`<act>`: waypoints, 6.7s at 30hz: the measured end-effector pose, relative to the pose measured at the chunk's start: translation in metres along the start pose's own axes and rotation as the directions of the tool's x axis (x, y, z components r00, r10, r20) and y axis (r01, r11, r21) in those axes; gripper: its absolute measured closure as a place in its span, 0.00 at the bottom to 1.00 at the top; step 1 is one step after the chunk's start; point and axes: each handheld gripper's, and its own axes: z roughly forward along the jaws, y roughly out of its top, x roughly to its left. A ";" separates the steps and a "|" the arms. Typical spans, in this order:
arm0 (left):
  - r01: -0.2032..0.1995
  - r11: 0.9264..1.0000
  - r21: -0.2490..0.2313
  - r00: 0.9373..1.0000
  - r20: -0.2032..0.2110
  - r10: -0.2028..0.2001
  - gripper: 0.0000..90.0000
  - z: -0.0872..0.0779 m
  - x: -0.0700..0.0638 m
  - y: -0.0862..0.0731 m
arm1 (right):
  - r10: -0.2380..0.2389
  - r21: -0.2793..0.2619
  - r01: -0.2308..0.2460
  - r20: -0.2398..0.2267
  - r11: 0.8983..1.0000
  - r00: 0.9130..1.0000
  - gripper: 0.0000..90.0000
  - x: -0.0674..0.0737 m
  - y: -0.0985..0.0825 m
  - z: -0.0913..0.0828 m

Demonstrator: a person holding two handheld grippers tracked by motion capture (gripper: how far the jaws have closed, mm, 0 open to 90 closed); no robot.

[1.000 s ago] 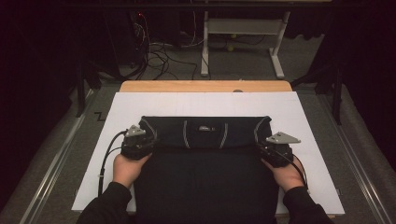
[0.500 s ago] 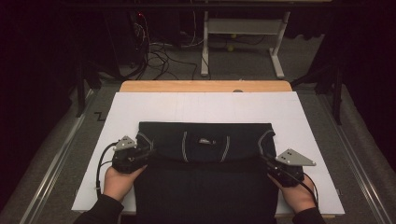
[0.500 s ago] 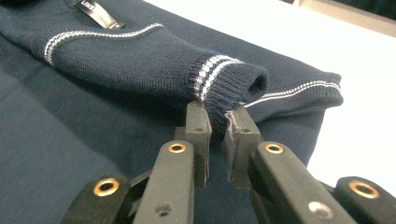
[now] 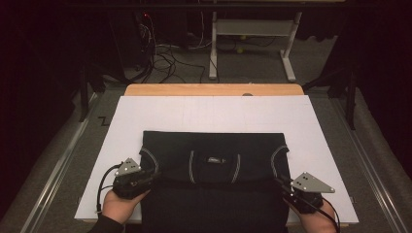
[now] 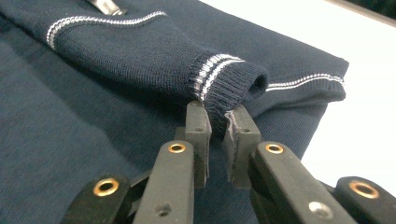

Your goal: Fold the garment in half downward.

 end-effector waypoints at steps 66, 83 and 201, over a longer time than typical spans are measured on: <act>0.043 0.997 -0.064 0.999 0.035 -0.041 0.39 0.020 0.000 0.065 | 0.157 -0.013 -0.159 -0.084 0.987 0.984 0.48 -0.013 0.049 0.033; 0.038 0.994 0.106 0.999 0.026 -0.041 0.39 0.065 -0.007 0.080 | 0.143 0.075 -0.134 -0.123 0.988 0.982 0.49 -0.003 0.075 0.076; -0.085 0.996 -0.039 0.974 0.205 0.091 0.88 -0.011 -0.060 0.014 | -0.059 -0.098 0.035 -0.253 0.995 0.966 0.97 0.051 0.042 -0.008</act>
